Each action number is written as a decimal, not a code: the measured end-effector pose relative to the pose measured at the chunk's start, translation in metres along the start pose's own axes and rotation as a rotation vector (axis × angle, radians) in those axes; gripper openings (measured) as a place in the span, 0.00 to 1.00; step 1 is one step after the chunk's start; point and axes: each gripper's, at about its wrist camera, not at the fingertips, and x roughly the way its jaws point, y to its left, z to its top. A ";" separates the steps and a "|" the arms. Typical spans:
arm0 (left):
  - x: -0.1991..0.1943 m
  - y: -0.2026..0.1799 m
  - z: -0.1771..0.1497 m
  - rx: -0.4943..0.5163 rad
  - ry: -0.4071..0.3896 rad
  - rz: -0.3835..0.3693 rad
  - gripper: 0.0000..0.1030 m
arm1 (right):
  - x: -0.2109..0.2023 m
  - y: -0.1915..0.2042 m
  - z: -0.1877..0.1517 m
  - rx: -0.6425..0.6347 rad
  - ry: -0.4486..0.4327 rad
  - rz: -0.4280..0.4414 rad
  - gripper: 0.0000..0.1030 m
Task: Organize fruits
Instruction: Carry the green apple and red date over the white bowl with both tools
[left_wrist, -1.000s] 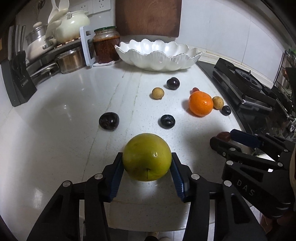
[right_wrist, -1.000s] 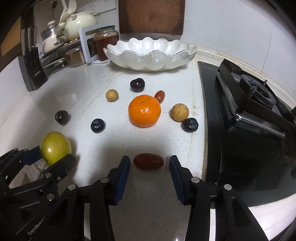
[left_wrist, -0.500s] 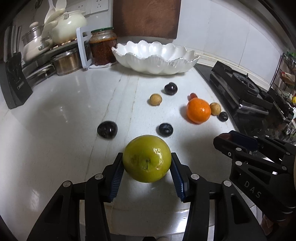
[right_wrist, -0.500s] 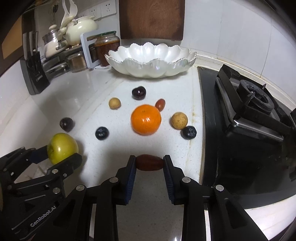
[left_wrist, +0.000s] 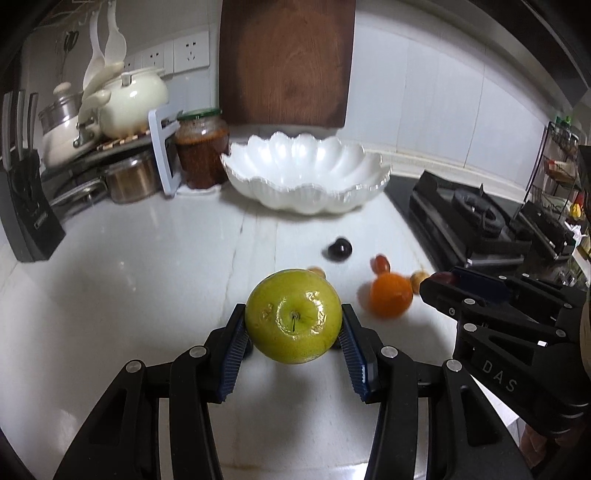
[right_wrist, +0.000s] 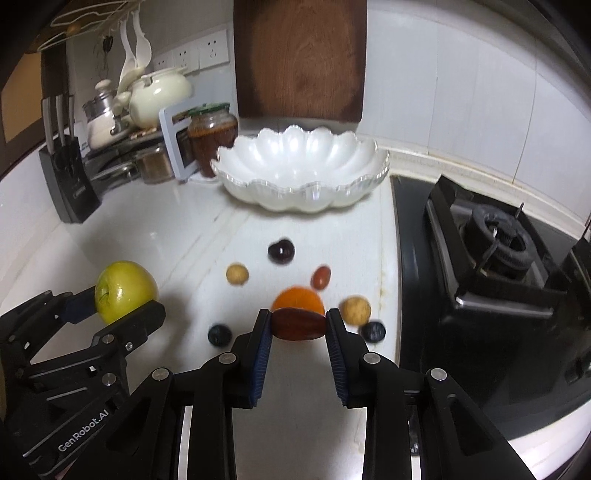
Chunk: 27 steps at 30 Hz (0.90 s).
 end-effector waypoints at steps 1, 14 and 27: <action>0.000 0.002 0.004 0.001 -0.006 -0.002 0.47 | 0.000 0.000 0.003 0.003 -0.004 0.000 0.30; 0.003 0.009 0.048 0.028 -0.081 -0.056 0.47 | -0.002 0.002 0.043 0.024 -0.065 -0.018 0.30; 0.013 0.000 0.105 0.042 -0.142 -0.022 0.47 | 0.007 -0.020 0.099 -0.017 -0.164 -0.006 0.30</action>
